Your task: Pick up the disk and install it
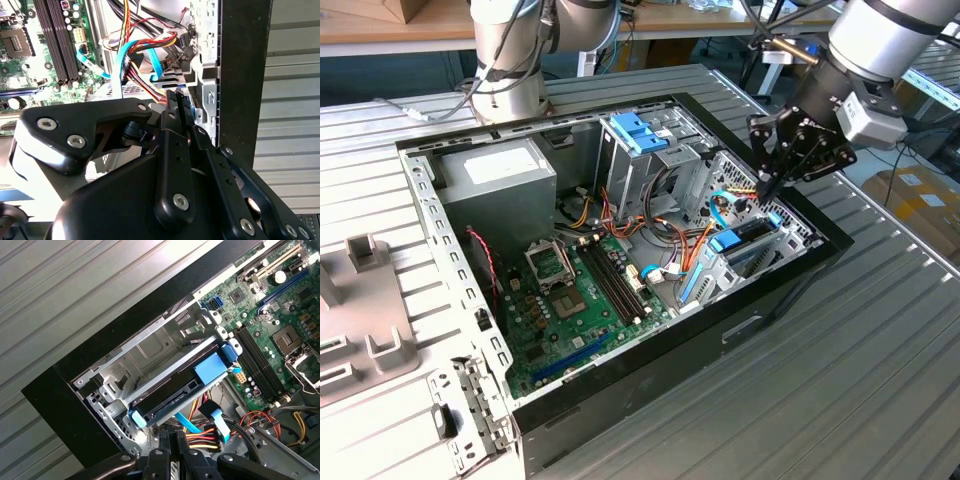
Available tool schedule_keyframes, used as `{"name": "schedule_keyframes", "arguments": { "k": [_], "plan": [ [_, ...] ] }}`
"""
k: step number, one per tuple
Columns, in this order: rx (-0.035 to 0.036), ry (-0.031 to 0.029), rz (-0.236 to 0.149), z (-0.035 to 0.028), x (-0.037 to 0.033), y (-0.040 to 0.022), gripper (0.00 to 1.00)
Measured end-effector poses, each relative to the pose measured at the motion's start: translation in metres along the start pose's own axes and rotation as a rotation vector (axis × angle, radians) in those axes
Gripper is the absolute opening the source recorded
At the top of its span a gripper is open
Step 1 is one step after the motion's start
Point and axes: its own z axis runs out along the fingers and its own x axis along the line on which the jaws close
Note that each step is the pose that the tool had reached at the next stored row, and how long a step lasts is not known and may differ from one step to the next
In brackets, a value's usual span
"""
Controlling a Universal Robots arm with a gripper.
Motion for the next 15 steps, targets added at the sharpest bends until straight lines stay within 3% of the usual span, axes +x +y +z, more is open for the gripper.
{"name": "schedule_keyframes", "arguments": {
  "k": [15],
  "plan": [
    [0.0001, 0.0000, 0.000, 0.0001, -0.0092, 0.0065, 0.17]
  ]
}}
